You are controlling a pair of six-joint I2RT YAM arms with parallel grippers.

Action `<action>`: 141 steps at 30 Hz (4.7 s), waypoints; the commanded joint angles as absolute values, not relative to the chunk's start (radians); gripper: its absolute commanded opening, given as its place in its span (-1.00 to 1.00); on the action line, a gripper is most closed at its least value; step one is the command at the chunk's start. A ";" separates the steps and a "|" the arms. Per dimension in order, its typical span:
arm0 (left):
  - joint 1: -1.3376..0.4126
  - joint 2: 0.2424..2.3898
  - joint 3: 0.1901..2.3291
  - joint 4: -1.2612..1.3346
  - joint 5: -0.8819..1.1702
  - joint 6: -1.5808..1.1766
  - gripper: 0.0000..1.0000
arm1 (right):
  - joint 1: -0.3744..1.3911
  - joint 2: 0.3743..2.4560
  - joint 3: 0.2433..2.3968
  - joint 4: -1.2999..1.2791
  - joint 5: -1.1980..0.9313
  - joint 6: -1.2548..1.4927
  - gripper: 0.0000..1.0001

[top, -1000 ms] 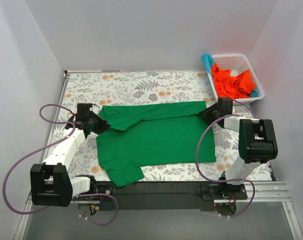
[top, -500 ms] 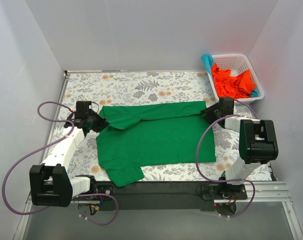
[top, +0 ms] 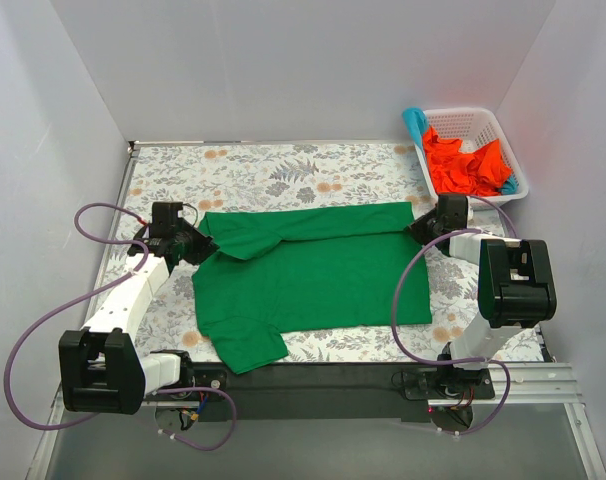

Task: Fold and stack the t-shirts
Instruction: Fold the tshirt

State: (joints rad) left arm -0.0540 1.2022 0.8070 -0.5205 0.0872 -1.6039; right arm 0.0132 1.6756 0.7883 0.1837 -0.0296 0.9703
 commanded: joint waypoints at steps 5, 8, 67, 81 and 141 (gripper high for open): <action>-0.044 1.166 0.857 -0.560 0.067 -1.604 -1.00 | 0.011 1.641 0.879 0.175 -0.031 0.619 -0.97; -0.044 1.160 0.853 -0.569 0.093 -1.623 -1.00 | 0.011 1.651 0.900 0.144 -0.032 0.503 -0.97; -0.035 1.767 1.012 -0.284 -0.173 -1.313 -0.62 | 0.170 1.644 0.985 0.058 -0.061 0.092 -0.08; -0.002 1.623 1.043 -0.298 -0.267 -1.242 0.30 | 0.127 1.934 1.330 0.055 -0.205 0.084 -0.06; 0.124 1.789 1.170 -0.288 -0.166 -1.195 0.15 | 0.044 2.077 1.562 -0.152 -0.224 0.064 -0.16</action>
State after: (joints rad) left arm 0.1207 1.8839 1.1618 -0.2344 -0.1547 -1.2015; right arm 0.0502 2.1910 1.5745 -0.1333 -0.2413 0.0898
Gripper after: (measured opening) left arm 0.514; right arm 0.383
